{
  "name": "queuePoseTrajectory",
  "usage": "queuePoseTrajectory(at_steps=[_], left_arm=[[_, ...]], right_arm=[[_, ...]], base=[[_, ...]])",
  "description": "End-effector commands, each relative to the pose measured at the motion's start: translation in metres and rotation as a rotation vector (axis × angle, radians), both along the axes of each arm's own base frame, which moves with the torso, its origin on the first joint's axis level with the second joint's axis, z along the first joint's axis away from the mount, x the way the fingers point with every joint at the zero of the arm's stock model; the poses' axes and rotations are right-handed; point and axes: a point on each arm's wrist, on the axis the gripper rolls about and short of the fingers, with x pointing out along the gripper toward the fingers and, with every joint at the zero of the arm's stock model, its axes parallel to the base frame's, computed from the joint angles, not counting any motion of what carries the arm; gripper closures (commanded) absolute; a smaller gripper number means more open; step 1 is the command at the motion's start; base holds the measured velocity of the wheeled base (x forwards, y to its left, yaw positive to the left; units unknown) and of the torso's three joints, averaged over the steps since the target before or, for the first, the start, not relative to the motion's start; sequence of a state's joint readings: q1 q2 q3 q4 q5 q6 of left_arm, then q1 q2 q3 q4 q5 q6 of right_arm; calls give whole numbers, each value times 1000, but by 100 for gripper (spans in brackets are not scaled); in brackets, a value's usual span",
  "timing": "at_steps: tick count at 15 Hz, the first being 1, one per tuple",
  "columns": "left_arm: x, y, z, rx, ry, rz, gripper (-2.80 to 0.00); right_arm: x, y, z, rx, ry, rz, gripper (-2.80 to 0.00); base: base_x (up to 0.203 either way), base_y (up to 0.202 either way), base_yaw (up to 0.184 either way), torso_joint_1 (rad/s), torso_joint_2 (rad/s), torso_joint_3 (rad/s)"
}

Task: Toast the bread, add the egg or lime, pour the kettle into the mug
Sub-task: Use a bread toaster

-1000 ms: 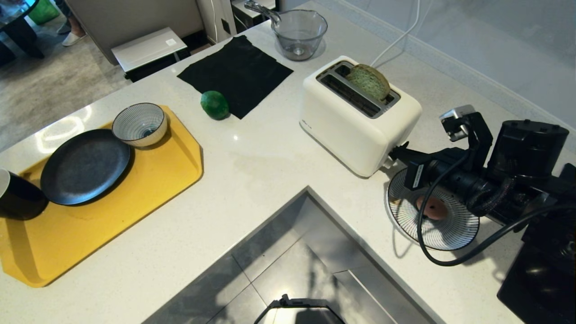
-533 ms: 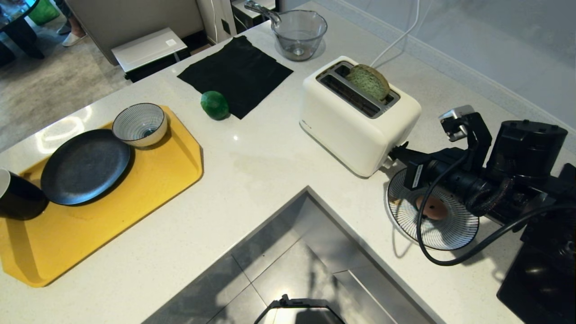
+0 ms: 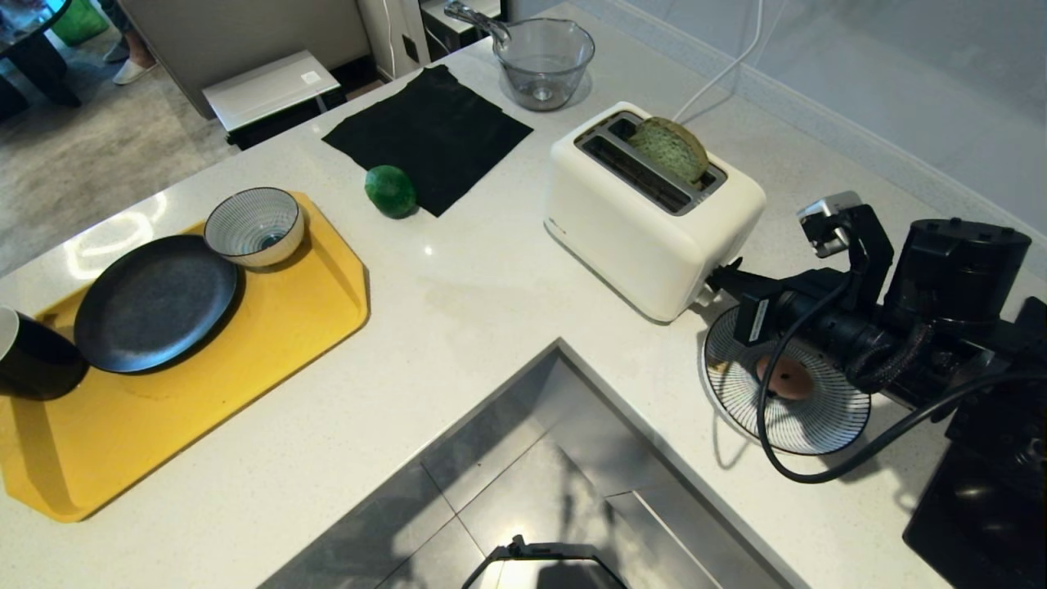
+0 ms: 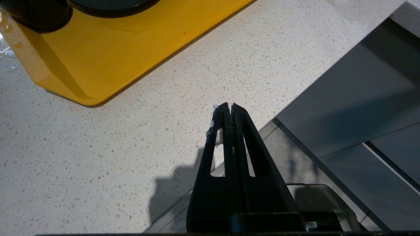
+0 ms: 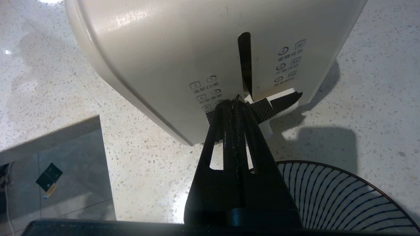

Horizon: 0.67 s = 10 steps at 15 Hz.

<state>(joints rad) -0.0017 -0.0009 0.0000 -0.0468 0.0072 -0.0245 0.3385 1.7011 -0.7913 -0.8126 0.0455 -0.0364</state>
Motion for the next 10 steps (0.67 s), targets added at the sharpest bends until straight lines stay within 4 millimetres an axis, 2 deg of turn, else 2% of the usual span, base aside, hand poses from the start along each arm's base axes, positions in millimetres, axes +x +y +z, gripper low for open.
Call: queuePoseTrajectory(at_steps=[1, 10], left_arm=[[1, 0, -4, 0, 14, 1, 0], [1, 0, -4, 0, 14, 1, 0]], right_arm=[[0, 0, 0, 1, -3, 1, 0], [-1, 0, 2, 1, -9, 1, 0]], base=[[0, 0, 0, 0, 0, 0], [0, 0, 0, 0, 0, 0]])
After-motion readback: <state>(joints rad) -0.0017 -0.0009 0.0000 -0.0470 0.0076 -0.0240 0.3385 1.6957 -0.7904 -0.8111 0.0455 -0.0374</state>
